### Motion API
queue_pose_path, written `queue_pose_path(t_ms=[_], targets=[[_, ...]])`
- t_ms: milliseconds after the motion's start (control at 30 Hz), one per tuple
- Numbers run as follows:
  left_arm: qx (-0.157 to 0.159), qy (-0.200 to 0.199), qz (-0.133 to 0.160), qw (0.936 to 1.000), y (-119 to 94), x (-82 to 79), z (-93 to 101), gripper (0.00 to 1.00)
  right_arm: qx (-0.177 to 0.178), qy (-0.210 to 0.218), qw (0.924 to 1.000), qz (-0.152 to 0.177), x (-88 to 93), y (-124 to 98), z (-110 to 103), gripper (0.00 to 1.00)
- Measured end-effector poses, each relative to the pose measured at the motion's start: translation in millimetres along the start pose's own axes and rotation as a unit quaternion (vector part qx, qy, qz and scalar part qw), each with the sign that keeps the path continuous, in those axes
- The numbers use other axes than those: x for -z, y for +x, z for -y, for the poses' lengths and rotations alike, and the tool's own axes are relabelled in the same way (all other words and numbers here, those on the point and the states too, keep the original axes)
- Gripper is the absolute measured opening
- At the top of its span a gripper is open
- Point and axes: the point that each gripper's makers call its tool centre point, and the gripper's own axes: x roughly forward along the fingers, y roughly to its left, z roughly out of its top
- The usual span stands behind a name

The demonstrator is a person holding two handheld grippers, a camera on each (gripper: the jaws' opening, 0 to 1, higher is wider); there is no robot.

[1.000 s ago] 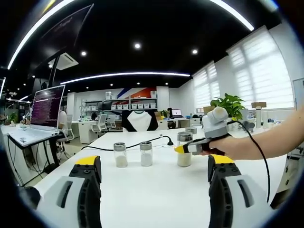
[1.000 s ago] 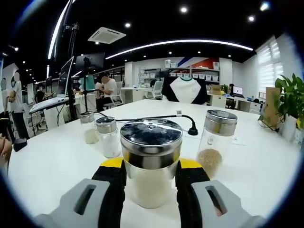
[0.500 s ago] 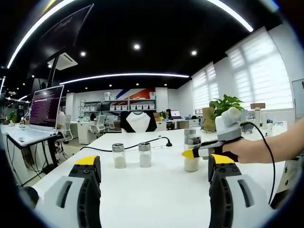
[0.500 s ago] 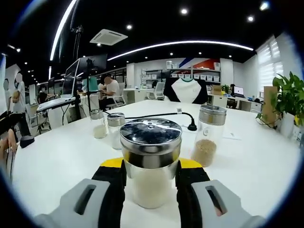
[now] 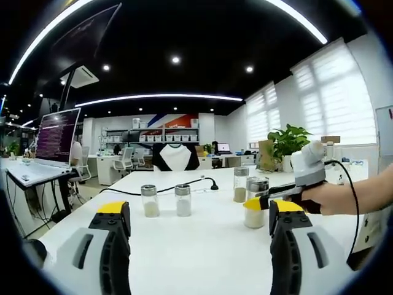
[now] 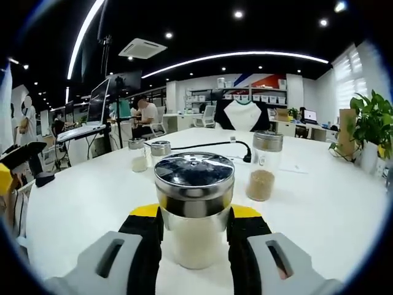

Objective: Rotate the seasoning bottle until the label or dispensing opening points toward the visible target arrow and the bottle remains upright within the marked orientation range

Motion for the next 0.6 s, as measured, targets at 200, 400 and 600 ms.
queue_pose_path(t_ms=[200,400,600], targets=[[0.002,0.006,0.001,1.0,-1,-2.4,1.9,0.99,0.0,0.002,1.0,0.0,4.8,-18,-10,0.39],[0.0,0.006,0.0,1.0,-2,-2.6,0.6,1.0,0.007,0.003,1.0,0.001,10.4,-31,-17,0.39],[0.0,0.006,-0.001,1.0,-3,-2.6,0.3,1.0,0.018,0.004,0.9997,0.015,13.1,-35,-23,0.39]])
